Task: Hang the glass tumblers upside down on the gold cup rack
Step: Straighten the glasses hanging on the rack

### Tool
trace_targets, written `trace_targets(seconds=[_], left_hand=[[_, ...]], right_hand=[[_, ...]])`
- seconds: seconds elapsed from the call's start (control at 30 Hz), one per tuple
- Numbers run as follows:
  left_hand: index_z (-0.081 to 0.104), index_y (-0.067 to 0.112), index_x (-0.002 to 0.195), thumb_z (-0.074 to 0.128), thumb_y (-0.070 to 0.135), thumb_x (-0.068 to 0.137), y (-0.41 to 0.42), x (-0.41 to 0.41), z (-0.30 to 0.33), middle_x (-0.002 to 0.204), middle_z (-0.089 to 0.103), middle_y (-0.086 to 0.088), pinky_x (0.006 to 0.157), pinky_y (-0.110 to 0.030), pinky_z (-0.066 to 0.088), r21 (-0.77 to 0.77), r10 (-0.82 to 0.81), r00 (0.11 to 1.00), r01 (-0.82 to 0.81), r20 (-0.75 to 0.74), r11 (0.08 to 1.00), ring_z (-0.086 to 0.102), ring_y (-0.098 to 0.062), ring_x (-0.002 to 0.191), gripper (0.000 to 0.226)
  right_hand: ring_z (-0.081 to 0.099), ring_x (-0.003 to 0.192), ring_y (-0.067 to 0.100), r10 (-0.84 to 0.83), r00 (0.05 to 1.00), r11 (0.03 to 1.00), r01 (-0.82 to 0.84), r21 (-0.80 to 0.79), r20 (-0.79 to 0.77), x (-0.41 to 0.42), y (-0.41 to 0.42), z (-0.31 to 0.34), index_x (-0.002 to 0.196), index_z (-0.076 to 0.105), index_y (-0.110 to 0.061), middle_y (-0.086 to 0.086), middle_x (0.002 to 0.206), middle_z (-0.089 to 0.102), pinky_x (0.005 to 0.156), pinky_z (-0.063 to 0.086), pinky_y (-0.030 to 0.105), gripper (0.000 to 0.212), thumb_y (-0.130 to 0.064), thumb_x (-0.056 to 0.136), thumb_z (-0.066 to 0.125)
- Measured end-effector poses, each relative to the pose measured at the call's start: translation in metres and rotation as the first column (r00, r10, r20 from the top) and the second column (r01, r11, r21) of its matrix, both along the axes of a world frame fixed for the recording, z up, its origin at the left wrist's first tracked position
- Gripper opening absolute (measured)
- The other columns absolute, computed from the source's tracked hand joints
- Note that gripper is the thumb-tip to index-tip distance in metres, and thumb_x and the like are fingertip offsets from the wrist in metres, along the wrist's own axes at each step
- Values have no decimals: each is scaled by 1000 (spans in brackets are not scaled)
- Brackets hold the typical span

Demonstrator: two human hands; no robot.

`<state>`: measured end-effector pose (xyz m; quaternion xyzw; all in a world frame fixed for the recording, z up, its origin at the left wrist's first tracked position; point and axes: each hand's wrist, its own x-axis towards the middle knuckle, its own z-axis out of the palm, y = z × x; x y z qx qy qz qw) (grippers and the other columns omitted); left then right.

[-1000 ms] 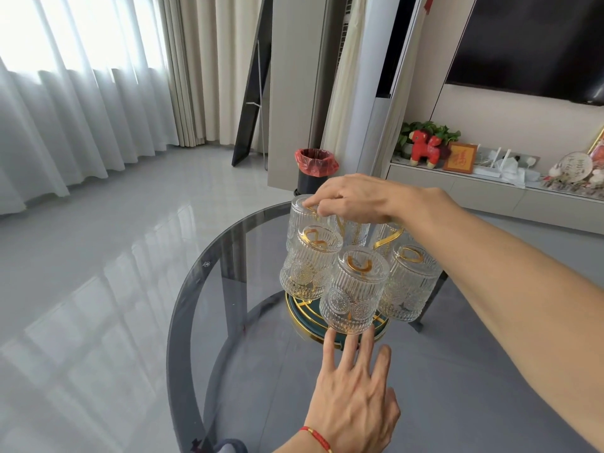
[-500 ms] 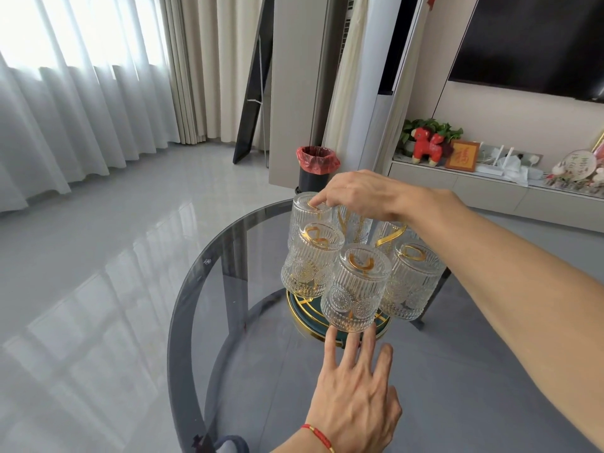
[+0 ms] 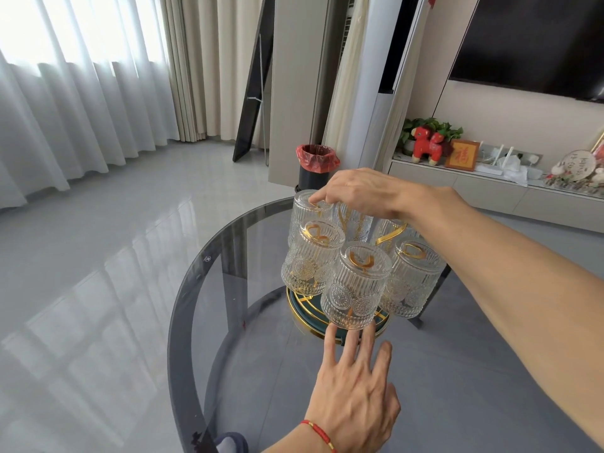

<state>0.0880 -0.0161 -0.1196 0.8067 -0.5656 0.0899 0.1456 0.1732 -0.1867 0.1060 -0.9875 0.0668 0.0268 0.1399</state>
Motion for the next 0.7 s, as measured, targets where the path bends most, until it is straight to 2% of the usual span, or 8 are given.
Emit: trace_targets(seconds=[0.17, 0.3, 0.37, 0.4, 0.5, 0.57, 0.63, 0.7], left_hand=[[58, 19, 130, 56, 50, 80, 0, 1, -2, 147, 53, -18, 110, -65, 37, -6, 3, 1000, -3, 9, 1000, 50, -36, 130, 59], [56, 18, 131, 52, 48, 83, 0, 1, -4, 149, 52, -18, 111, -66, 36, -23, 1, 1000, 0, 19, 1000, 49, -36, 131, 57], [56, 17, 132, 52, 47, 84, 1, 1, -4, 149, 51, -18, 111, -66, 35, -28, 1, 1000, 0, 25, 1000, 48, -37, 131, 56], [56, 17, 132, 52, 46, 85, 1, 0, -3, 150, 50, -18, 111, -66, 35, -25, -1, 1000, 1, 26, 1000, 48, -37, 131, 56], [56, 17, 131, 53, 46, 85, 2, 0, 0, 150, 50, -19, 111, -66, 36, -21, 2, 999, -1, 32, 1000, 49, -37, 130, 55], [56, 16, 130, 52, 45, 86, 2, -1, 1, 150, 49, -19, 112, -66, 34, -30, 1, 999, 0, 42, 1000, 48, -36, 130, 54], [55, 16, 130, 52, 44, 86, 2, -1, 2, 151, 48, -19, 112, -65, 33, -32, -4, 999, 5, 44, 999, 47, -36, 128, 53], [55, 15, 130, 52, 45, 86, 3, 0, 3, 150, 48, -20, 111, -65, 35, -31, -1, 999, 2, 43, 1000, 48, -36, 128, 53]], right_hand=[[55, 121, 8, -43, 995, 998, 39, 49, 88, -7, 2, 4, 134, 71, -32, -4, 141, 65, 105, 39, 36, 47, -43, 98, 42], [60, 121, 14, -69, 925, 996, 86, -29, 373, -25, 8, 6, 125, 75, -27, -2, 130, 71, 100, 41, 28, 35, -26, 98, 54], [62, 110, 11, -60, 861, 996, 84, -26, 505, -42, 17, 2, 116, 79, -24, -2, 117, 74, 93, 45, 21, 30, -21, 95, 57], [63, 105, 11, -62, 837, 996, 85, -17, 544, -52, 22, -1, 111, 80, -23, -4, 111, 75, 91, 48, 24, 28, -20, 94, 57], [57, 115, 15, -35, 853, 990, 99, -96, 521, -75, 37, -14, 109, 79, -24, -6, 108, 74, 101, 44, 40, 26, -22, 93, 59], [47, 128, 21, 49, 873, 948, 112, -298, 484, -86, 46, -22, 114, 77, -26, -7, 117, 69, 108, 33, 46, 28, -25, 91, 61], [45, 131, 24, 123, 874, 903, 97, -418, 469, -92, 51, -27, 120, 75, -30, -8, 120, 66, 107, 28, 45, 34, -33, 91, 59], [42, 133, 20, 91, 912, 915, 81, -394, 400, -94, 57, -28, 134, 67, -39, -12, 122, 65, 107, 24, 42, 45, -48, 93, 48]])
